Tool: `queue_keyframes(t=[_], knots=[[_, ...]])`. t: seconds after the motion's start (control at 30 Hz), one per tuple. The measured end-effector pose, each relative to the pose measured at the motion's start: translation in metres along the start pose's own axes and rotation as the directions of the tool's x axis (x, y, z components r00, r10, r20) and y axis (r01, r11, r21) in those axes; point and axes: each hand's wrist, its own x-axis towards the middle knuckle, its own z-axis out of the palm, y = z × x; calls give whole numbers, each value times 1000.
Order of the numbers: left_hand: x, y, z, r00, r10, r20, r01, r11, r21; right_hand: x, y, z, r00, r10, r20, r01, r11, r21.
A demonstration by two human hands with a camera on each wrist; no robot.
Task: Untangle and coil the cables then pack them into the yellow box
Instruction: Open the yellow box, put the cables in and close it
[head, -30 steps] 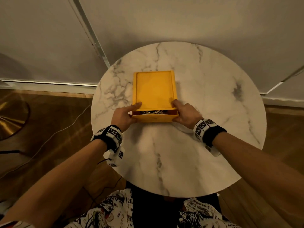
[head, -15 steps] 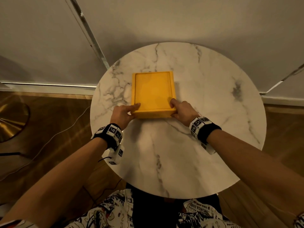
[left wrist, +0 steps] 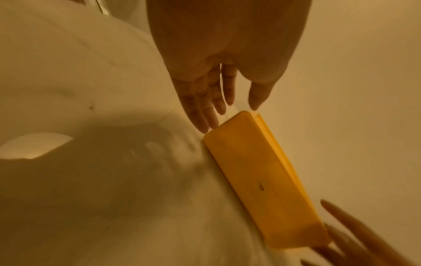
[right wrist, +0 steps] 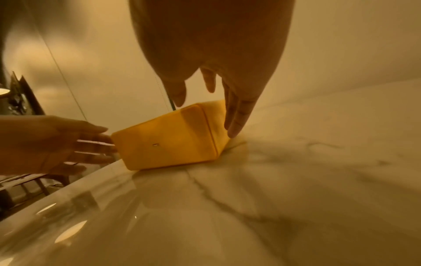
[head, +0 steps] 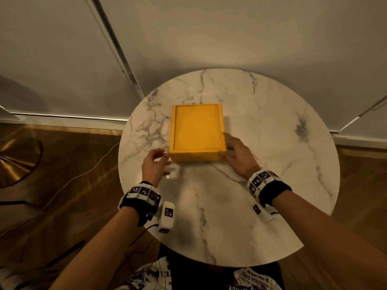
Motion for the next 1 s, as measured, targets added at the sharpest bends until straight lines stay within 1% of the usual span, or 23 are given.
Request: queue_keyframes(t=[0.07,0.13,0.23,0.33,0.4,0.47,0.53,0.57,0.63,0.77,0.87,1.0], knots=[[-5,-2,9,1000,22,21,-22,1000,6,2,-3,4,999,-24,25,24,999,-27],[-4,1,16,999,39,14,-40,999,16,3,-4,7,1000,-9,-5,9,1000,11],[4,2,15,999,37,-15,-37,999,25,2,-4,10,998,30,-49,-25,994,107],[10,3,9,1000,27,13,-28,997,70,6,-2,16,993,102,-68,-80,960,268],[16,6,3,999,33,43,-37,994,98,9,-1,16,986,157,-47,-133,934,333],[25,10,-2,991,55,119,-72,987,141,14,2,15,985,173,-14,-160,935,316],[36,15,-4,981,46,189,-77,984,158,22,3,15,990,142,6,-137,945,297],[42,17,-5,978,37,205,-70,985,157,28,3,16,993,116,6,-113,954,276],[57,22,-4,977,32,212,-65,986,151,43,-2,17,996,85,14,-86,968,237],[84,32,3,973,20,231,-51,991,125,73,-6,9,996,86,9,-86,969,230],[97,38,14,972,10,236,-37,993,108,84,-1,0,995,103,2,-99,960,264],[104,42,20,967,-7,253,-12,997,76,88,1,-4,991,125,-42,-110,959,262]])
